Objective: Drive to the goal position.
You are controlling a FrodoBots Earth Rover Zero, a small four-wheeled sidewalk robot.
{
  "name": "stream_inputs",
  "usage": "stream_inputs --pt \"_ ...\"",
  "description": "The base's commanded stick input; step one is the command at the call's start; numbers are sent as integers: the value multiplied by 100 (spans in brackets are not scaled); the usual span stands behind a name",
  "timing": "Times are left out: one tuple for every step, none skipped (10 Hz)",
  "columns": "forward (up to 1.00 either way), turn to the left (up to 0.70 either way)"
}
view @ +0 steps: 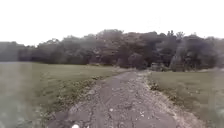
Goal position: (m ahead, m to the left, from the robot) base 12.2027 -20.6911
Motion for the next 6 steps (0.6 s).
stream_inputs --pt "85 0" --pt "85 0" --pt "85 -1" --pt "85 -3" --pt "85 -33" --pt "85 -33"
